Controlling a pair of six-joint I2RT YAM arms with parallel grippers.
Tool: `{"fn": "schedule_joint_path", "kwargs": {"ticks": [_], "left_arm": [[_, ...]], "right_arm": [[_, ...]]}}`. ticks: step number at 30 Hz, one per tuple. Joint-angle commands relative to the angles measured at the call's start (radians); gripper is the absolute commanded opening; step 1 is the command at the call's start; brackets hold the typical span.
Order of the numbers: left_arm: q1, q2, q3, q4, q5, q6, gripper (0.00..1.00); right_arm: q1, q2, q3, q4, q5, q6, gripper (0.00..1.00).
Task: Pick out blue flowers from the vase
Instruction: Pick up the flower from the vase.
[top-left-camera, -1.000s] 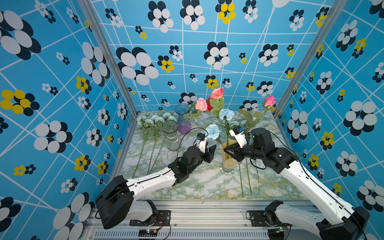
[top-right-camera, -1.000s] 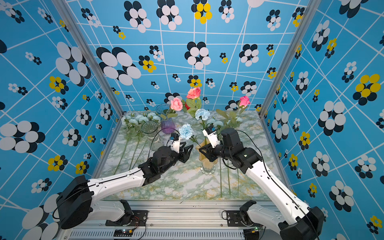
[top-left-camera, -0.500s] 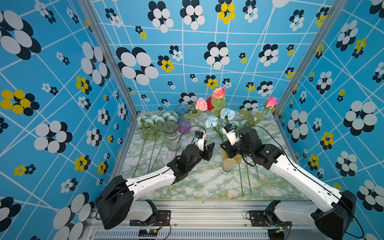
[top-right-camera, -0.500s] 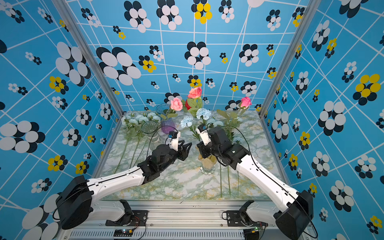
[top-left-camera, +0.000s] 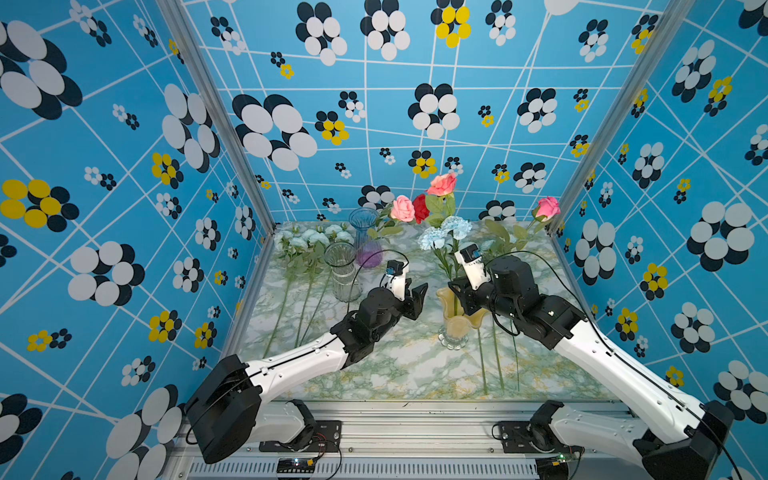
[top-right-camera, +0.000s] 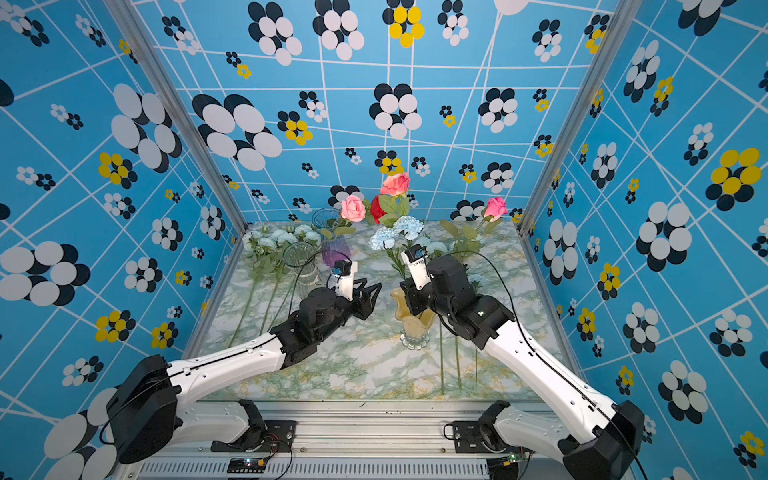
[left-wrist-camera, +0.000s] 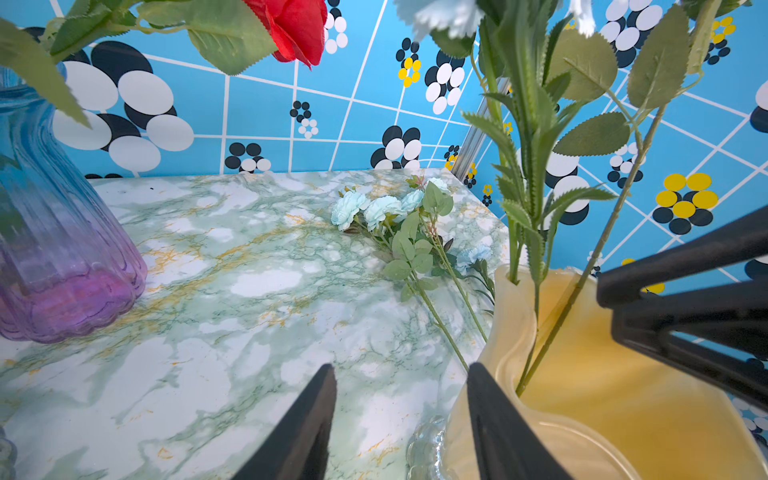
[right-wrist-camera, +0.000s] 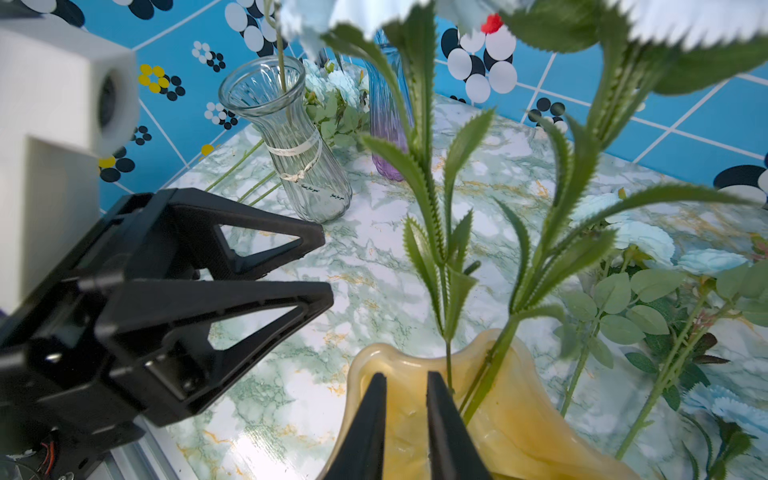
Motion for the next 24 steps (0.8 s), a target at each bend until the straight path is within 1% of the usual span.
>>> {"fn": "schedule_joint_path", "kwargs": {"ticks": [1,3,9,18,24], "left_arm": [[0.01,-0.042,-0.042,-0.011,-0.009,0.02,0.54],[0.016,-0.064,-0.068,-0.02,-0.024,0.025,0.55],[0.036,-0.107,-0.12,0.001,-0.02,0.016,0.56],[0.039,-0.061,-0.112,0.02,0.01,0.016,0.58],[0.038,-0.063,-0.112,0.019,0.021,0.015,0.6]], "right_arm": [[0.005,-0.028,-0.029,0.02,0.016,-0.004,0.21],[0.005,-0.02,-0.031,0.013,0.031,-0.01,0.21],[0.003,0.008,-0.044,0.027,0.056,-0.019,0.21],[-0.014,0.033,-0.065,0.062,0.056,-0.019,0.2],[-0.032,0.048,-0.073,0.069,0.057,-0.018,0.2]]}}
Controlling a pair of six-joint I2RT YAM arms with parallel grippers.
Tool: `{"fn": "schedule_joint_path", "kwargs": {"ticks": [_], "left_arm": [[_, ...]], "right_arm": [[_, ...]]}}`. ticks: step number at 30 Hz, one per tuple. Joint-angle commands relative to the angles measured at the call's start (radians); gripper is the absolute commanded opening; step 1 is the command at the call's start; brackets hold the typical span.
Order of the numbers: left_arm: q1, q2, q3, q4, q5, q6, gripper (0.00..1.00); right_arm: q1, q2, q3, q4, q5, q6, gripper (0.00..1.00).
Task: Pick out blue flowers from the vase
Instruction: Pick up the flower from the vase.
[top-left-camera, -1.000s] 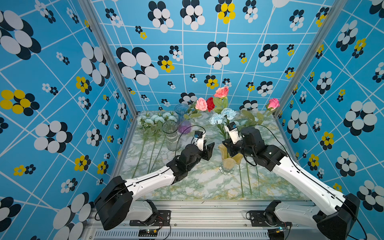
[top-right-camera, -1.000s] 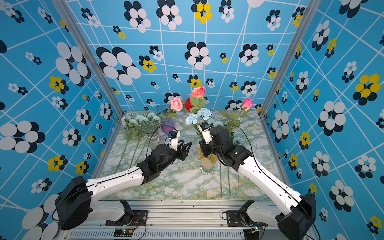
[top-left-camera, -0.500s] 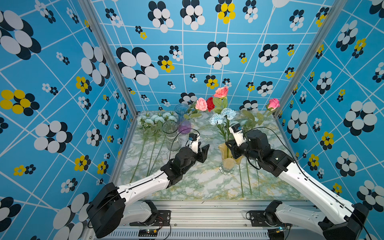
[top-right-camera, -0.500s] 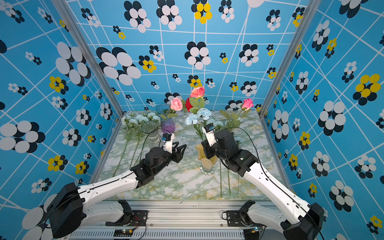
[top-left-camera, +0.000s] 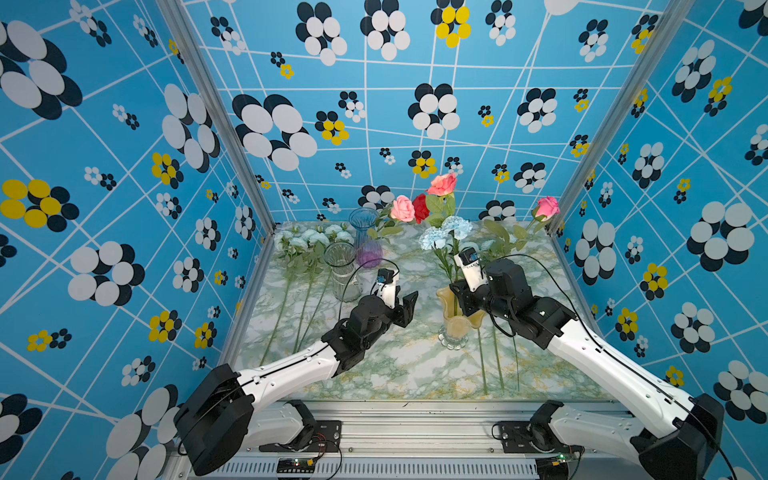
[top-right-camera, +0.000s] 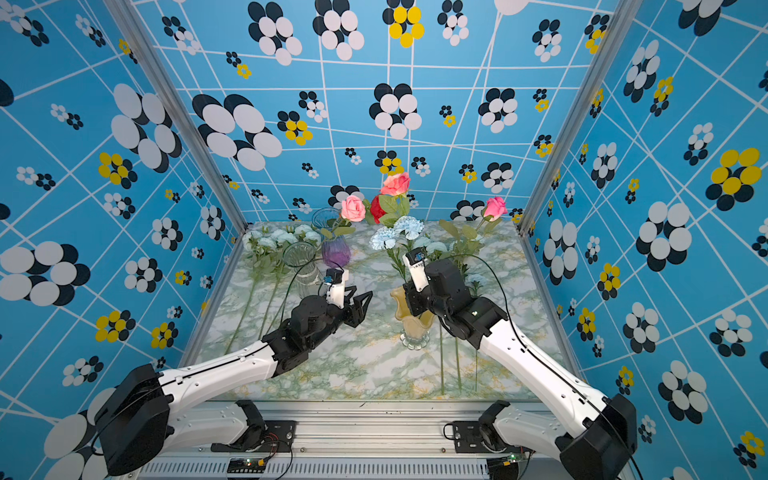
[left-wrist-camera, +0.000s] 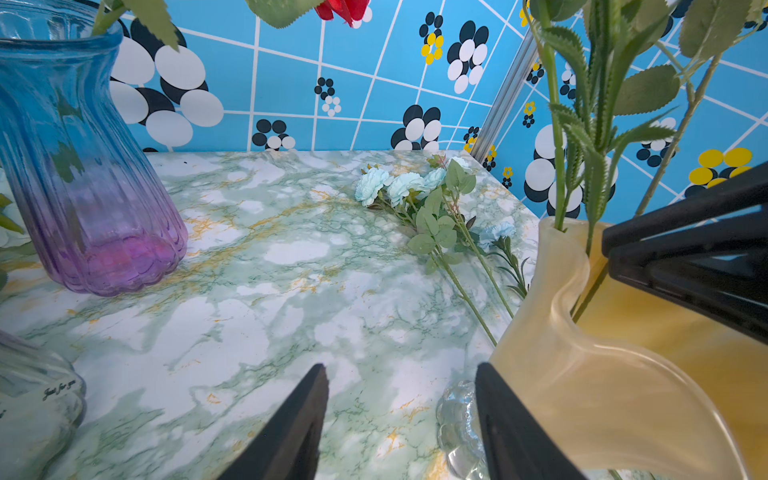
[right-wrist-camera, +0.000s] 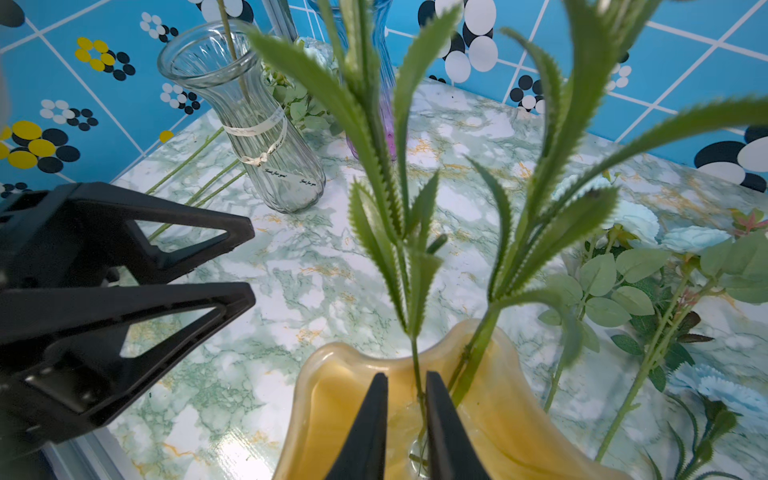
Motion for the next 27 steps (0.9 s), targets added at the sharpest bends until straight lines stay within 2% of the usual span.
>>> {"fn": "schedule_joint_path", "kwargs": {"ticks": [1,22,27], "left_arm": [[0.007,0.002,-0.002,0.018,0.016,0.007,0.61],[0.002,-0.021,-0.017,0.028,0.028,0.012,0.62],[0.001,-0.025,-0.02,0.03,0.031,0.013,0.62]], "right_arm": [[-0.016,0.002,-0.019,0.022,0.015,-0.012,0.2],[-0.029,0.051,-0.012,0.027,-0.022,-0.002,0.16],[-0.029,0.057,-0.008,0.029,-0.039,0.001,0.11]]}}
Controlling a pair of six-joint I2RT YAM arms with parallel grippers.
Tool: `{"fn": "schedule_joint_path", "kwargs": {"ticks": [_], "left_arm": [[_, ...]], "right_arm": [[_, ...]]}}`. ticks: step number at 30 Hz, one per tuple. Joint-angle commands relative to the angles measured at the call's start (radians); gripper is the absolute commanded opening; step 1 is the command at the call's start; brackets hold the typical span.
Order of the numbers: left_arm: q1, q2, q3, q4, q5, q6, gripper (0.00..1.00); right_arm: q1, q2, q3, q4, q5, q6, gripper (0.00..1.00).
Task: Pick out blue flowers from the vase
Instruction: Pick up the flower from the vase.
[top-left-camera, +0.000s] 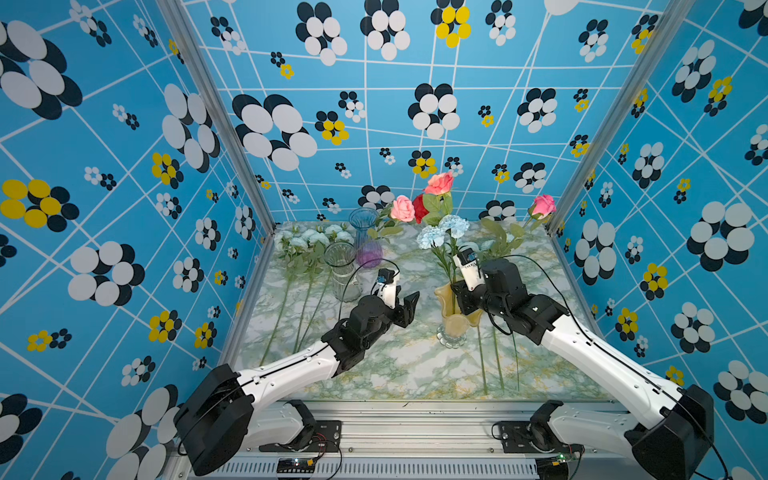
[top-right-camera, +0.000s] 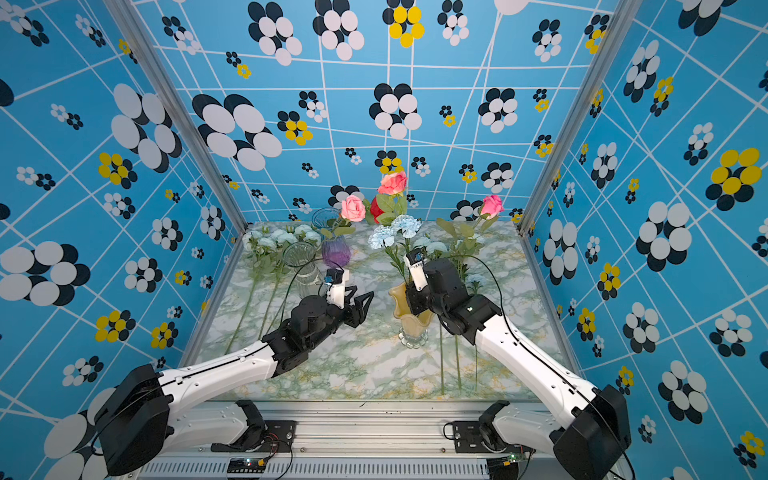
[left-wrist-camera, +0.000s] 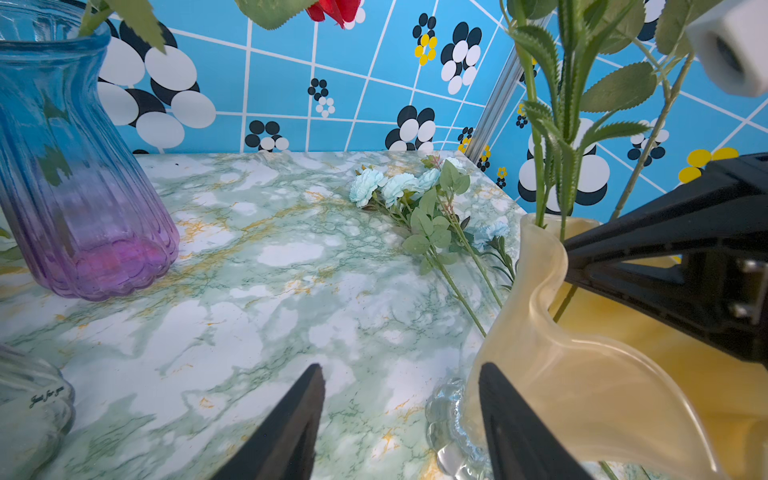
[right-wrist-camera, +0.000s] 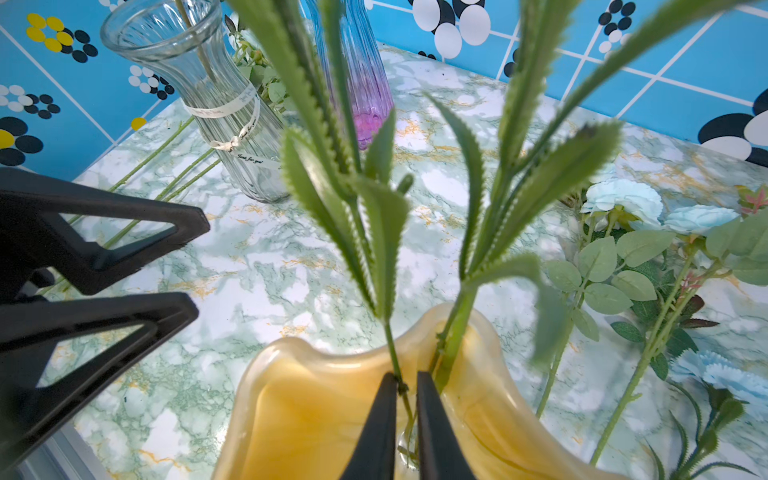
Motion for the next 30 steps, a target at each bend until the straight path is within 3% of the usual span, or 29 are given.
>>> {"fn": "schedule_joint_path", "kwargs": {"ticks": [1,6,15,24,30], "left_arm": [[0.001,-0.021,-0.016,0.021,0.018,0.014,0.62],[0.001,-0.03,-0.02,0.026,0.026,0.014,0.63],[0.001,-0.059,-0.014,0.01,0.054,0.018,0.64],[-0.001,-0.011,0.132,-0.078,0.203,-0.017,0.65],[-0.009,0.082,0.288,-0.195,0.238,-0.071,0.65]], "right_arm": [[-0.003,0.011,0.003,0.016,-0.026,0.0,0.09],[-0.003,-0.028,-0.005,0.024,-0.03,0.006,0.01],[-0.004,-0.082,-0.01,0.035,-0.038,0.023,0.0],[-0.005,-0.112,-0.022,0.032,-0.005,0.031,0.0],[-0.007,-0.198,-0.073,0.066,0.022,0.046,0.05]]}}
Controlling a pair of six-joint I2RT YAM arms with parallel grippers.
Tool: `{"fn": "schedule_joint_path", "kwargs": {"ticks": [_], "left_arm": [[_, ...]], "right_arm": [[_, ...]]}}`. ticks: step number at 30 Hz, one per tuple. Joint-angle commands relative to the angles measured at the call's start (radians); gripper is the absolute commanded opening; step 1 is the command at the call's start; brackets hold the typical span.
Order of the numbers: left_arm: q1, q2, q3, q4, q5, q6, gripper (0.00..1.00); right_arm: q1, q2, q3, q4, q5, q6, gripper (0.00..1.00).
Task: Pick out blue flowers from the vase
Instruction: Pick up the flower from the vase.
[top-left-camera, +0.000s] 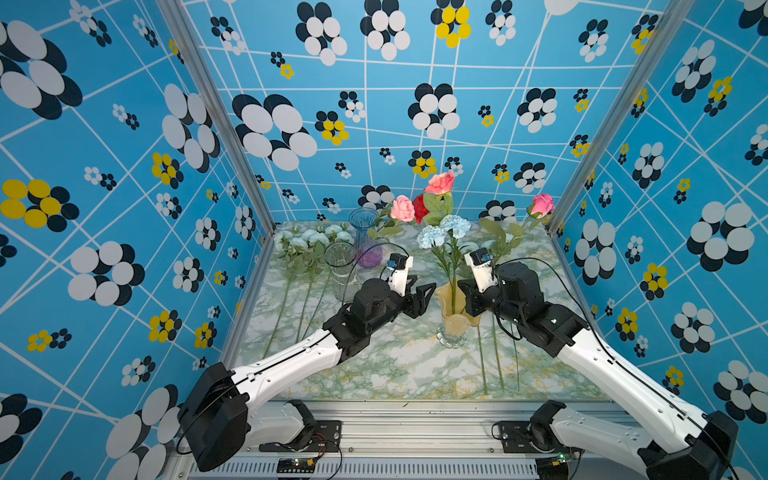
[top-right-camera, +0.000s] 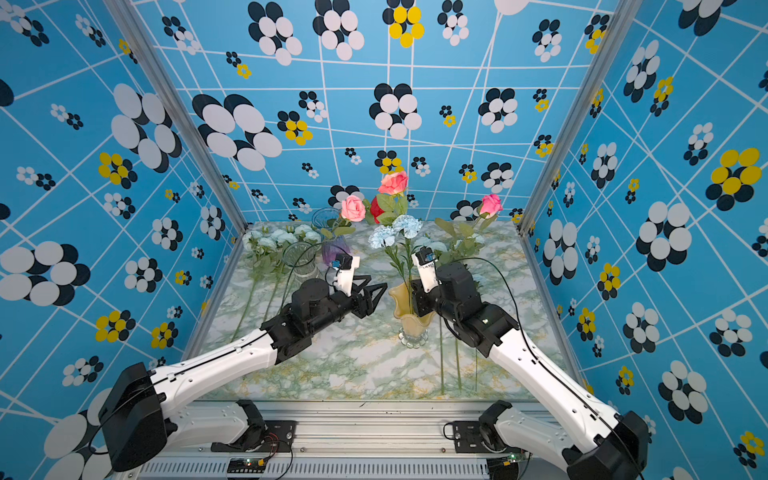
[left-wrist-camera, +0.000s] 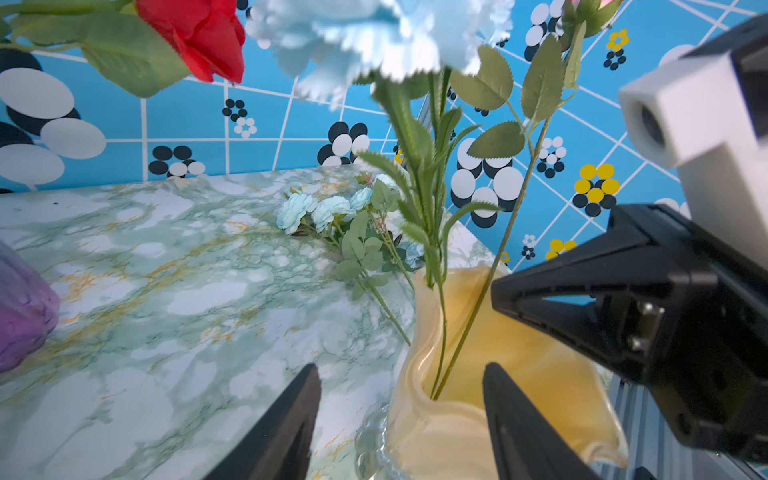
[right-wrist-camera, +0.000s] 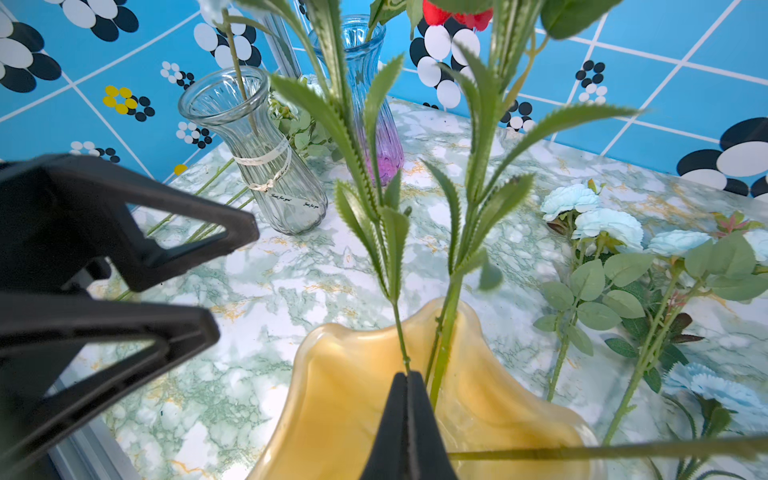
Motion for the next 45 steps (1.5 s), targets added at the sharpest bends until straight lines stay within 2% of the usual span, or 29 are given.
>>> {"fn": "schedule_joint_path", "kwargs": {"ticks": [1,7,15,23,25,39,45], "left_arm": [[-0.006,0.042,0.06,-0.062,0.045,-0.047,0.64],[-0.008,0.136,0.162,-0.116,0.073,-0.069,0.57],[-0.014,0.235,0.264,-0.2,0.089,-0.07,0.52],[-0.021,0.304,0.339,-0.224,0.127,-0.067,0.44],[-0.022,0.308,0.344,-0.228,0.126,-0.065,0.38],[-0.018,0.289,0.35,-0.248,0.101,-0.041,0.17],[-0.018,0.306,0.382,-0.264,0.103,-0.033,0.15]], "right_arm": [[-0.01,-0.05,-0.029,0.038,0.03,0.017,0.05],[-0.023,-0.07,-0.046,0.034,0.032,0.011,0.05],[-0.054,-0.096,-0.074,0.048,-0.01,0.018,0.06],[-0.058,-0.005,-0.028,-0.009,-0.065,0.002,0.13],[-0.058,0.014,-0.022,-0.012,-0.076,0.001,0.13],[-0.06,0.055,-0.013,0.002,-0.101,0.011,0.15],[-0.06,0.05,-0.017,0.006,-0.101,0.008,0.15]]}}
